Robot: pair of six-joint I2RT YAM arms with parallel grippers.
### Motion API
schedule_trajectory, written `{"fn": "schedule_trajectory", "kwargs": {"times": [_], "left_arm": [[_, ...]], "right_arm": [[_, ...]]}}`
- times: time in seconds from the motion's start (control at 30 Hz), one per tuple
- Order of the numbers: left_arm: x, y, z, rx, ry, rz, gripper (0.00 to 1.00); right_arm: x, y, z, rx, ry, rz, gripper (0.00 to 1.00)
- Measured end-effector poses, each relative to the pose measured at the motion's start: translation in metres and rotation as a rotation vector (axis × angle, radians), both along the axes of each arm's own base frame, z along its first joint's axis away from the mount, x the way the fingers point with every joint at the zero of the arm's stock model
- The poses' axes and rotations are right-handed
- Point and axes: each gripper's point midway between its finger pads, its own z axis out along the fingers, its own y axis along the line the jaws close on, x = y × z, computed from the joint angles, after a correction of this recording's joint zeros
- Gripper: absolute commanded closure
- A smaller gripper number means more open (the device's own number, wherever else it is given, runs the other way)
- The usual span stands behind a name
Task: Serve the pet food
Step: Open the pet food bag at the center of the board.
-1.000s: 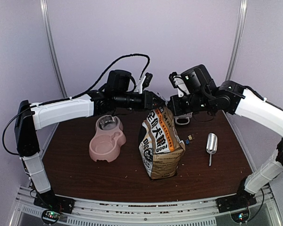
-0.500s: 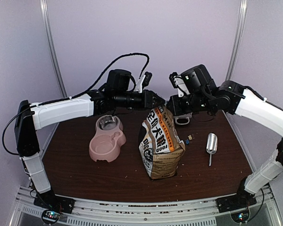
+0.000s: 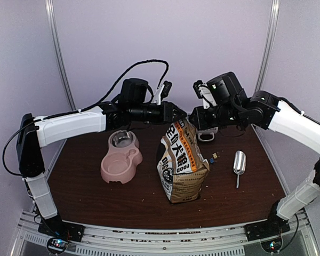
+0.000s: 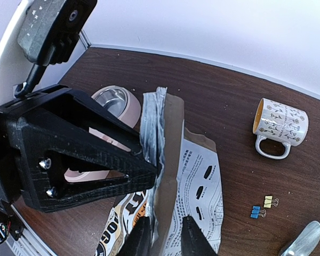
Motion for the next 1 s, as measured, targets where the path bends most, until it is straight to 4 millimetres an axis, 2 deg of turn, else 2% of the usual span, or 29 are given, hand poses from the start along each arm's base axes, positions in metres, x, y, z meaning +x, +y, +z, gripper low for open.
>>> {"fn": "schedule_trajectory", "kwargs": {"times": [0.57, 0.63, 0.7, 0.77, 0.9, 1.0], "left_arm": [[0.0, -0.001, 0.005, -0.008, -0.006, 0.0, 0.72], [0.001, -0.001, 0.008, -0.013, -0.011, -0.001, 0.72], [0.001, -0.001, 0.008, -0.013, -0.011, -0.001, 0.72], [0.001, -0.001, 0.007, -0.011, -0.009, -0.001, 0.72], [0.001, -0.002, 0.004, -0.008, -0.005, -0.004, 0.71], [0.002, -0.004, 0.002, -0.006, -0.002, -0.009, 0.72]], "right_arm": [[0.002, -0.001, -0.005, -0.025, 0.006, -0.01, 0.88], [0.004, 0.0, -0.005, -0.029, 0.005, -0.013, 0.88], [0.006, 0.0, -0.006, -0.034, 0.005, -0.018, 0.82], [0.007, 0.001, -0.007, -0.039, 0.005, -0.022, 0.81], [0.008, 0.002, -0.01, -0.051, 0.009, -0.021, 0.86], [0.009, 0.002, -0.012, -0.055, 0.011, -0.02, 0.95]]}}
